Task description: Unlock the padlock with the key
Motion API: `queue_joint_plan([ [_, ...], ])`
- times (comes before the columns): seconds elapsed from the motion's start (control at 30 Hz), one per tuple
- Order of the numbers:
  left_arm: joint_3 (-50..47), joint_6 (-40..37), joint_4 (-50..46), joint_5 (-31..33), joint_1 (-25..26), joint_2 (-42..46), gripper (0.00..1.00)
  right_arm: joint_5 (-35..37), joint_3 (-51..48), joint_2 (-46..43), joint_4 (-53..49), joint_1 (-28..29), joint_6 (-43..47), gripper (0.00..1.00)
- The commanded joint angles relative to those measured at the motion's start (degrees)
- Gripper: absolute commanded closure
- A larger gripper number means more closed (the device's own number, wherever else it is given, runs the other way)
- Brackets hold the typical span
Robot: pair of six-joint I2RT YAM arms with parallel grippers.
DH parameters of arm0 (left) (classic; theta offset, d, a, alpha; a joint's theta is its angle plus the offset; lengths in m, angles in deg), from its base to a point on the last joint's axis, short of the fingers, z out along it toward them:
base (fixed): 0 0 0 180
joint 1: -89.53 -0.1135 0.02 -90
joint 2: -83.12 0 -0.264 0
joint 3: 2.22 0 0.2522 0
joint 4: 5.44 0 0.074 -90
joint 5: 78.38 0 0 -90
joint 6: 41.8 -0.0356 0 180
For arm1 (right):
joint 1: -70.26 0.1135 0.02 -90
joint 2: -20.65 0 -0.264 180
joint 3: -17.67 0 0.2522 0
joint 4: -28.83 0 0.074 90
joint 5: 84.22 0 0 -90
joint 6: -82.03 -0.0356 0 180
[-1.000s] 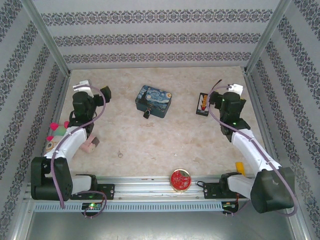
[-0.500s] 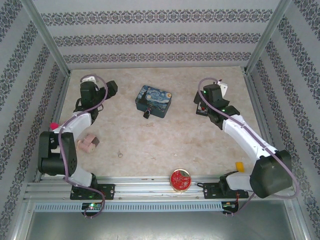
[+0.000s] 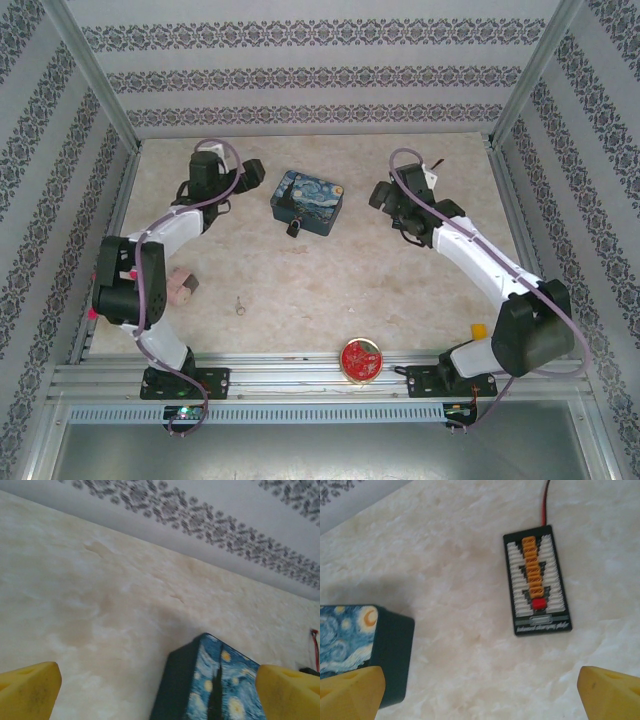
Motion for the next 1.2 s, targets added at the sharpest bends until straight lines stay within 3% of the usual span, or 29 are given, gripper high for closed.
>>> queue_joint_plan([
  [0.0, 4.08, -0.64, -3.82, -3.18, 2.68, -3.19, 0.01, -2.63, 1.03, 0.68, 0.31, 0.92, -2.84, 0.03],
  [0.23, 5.39, -0.59, -4.51, -4.11, 4.89, -7.33, 0.07, -8.06, 0.06, 2.93, 3.32, 3.53, -4.02, 0.09],
  [0.53, 4.59, -0.25, -4.83, -5.05, 6.07, -9.85, 0.17, -15.95, 2.59, 12.64, 8.44, 5.75, -5.61, 0.32],
  [0.97, 5.01, -1.36, -4.44, -6.10, 6.46, -13.55, 0.25, -20.74, 14.83, 27.92, 10.36, 6.39, -3.56, 0.37],
  [1.17, 5.10, -1.64, -4.40, -6.36, 7.07, -13.84, 0.31, -21.60, 20.44, 33.16, 8.42, 5.87, -1.51, 0.47],
])
